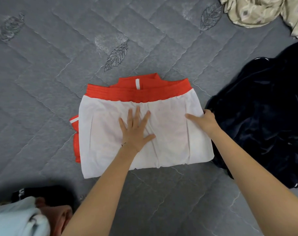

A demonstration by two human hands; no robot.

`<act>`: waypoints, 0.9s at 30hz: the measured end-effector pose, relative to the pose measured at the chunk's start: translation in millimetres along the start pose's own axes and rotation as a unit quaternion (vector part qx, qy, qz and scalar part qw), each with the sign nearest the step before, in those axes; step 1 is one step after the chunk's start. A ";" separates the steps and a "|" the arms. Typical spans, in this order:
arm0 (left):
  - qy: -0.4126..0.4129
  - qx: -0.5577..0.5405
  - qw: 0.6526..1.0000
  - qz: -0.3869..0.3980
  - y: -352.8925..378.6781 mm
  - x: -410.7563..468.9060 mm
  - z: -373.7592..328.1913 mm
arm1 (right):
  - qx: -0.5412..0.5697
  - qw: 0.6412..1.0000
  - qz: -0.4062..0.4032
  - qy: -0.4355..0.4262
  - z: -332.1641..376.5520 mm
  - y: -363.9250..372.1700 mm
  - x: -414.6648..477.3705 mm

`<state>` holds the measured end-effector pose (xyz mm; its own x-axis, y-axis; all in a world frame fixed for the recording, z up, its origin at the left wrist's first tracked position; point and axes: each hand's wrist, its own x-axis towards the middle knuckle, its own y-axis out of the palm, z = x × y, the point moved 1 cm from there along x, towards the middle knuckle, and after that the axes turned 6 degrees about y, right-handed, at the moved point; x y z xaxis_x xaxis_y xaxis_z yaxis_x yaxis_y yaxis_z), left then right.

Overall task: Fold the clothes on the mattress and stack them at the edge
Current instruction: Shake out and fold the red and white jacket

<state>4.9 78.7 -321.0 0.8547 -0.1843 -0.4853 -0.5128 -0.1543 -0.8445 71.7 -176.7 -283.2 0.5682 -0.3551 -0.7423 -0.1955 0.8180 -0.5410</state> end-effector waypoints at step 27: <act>-0.233 -0.776 0.574 -0.119 -85.9 -116.5 106.6 | -0.043 0.900 0.386 -0.200 125.1 177.2 -183.5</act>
<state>-42.0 216.8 -216.0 0.6585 0.2448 -0.7117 0.4779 -0.8665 0.1441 32.7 90.1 -193.4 0.4759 0.5091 -0.7171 -0.7063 0.7071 0.0333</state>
